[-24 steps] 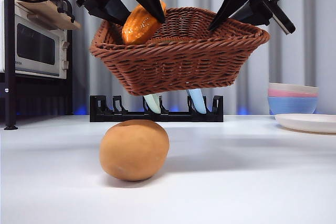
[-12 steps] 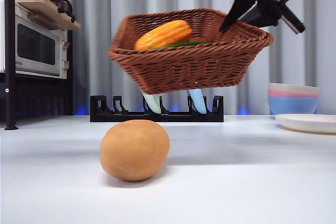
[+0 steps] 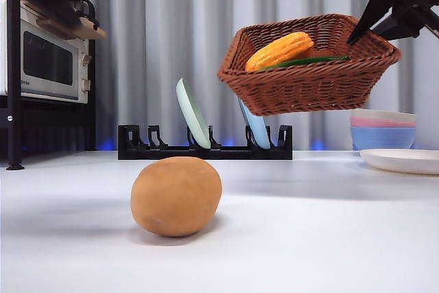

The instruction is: Pick up the basket,pick up the corn from the table,pick up the potato from the table,pick up the cucumber from the table,put all items into the basket

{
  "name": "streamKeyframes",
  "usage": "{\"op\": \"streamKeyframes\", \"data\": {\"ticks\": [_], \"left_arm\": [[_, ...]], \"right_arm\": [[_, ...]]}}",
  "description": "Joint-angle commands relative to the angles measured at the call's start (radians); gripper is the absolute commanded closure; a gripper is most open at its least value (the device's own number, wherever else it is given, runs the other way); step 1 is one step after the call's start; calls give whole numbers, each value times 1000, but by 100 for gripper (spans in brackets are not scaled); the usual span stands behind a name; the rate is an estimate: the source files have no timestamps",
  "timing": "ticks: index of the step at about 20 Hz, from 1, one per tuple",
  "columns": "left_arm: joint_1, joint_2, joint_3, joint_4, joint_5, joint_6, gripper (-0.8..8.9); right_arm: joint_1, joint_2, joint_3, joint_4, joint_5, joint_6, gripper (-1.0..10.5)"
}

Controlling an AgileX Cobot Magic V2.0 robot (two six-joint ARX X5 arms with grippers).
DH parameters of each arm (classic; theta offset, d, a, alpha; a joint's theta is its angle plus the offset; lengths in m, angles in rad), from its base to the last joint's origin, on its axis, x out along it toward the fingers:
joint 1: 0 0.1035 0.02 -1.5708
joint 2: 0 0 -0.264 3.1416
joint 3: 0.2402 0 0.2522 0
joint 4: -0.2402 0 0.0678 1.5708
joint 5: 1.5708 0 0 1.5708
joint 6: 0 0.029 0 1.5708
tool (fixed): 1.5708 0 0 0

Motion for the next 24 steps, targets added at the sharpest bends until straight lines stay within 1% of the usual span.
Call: {"op": "streamKeyframes", "data": {"ticks": [1,4,8,11,14,15,16,17,18,20,21,22,23,24], "left_arm": [[-14,72,-17,75,-7,-43,310],[-26,211,-17,170,-7,-45,310],[-43,384,-17,229,-14,-44,310],[-66,478,-17,270,-37,-40,310],[-88,528,-17,269,-62,-39,314],[-93,534,-17,266,-83,-37,350],[-98,534,-17,262,-95,-26,508],[-103,534,-17,263,-105,-10,730],[-105,534,-17,264,-108,12,817],[-105,532,-14,237,-93,62,821],[-105,526,-3,186,-55,100,821],[-105,515,15,122,-2,155,821],[-105,493,36,49,85,216,821],[-105,467,62,-24,197,278,821]], "right_arm": [[-1,-4,3,26,-11,17,958],[-1,-4,3,26,-11,17,958],[-1,-4,3,26,-11,17,958],[-1,-4,3,26,-10,16,958],[-1,-4,3,26,-10,16,958],[-1,-4,3,26,-10,16,958],[-1,-4,3,26,-10,16,958],[-1,-4,3,26,-11,16,958],[-1,-4,3,26,-11,16,958],[-1,-4,3,26,-11,14,958],[-1,-4,3,25,-11,14,958],[0,-4,3,25,-11,14,958],[1,-4,3,25,-12,14,958],[2,-4,3,25,-17,14,958]]}}
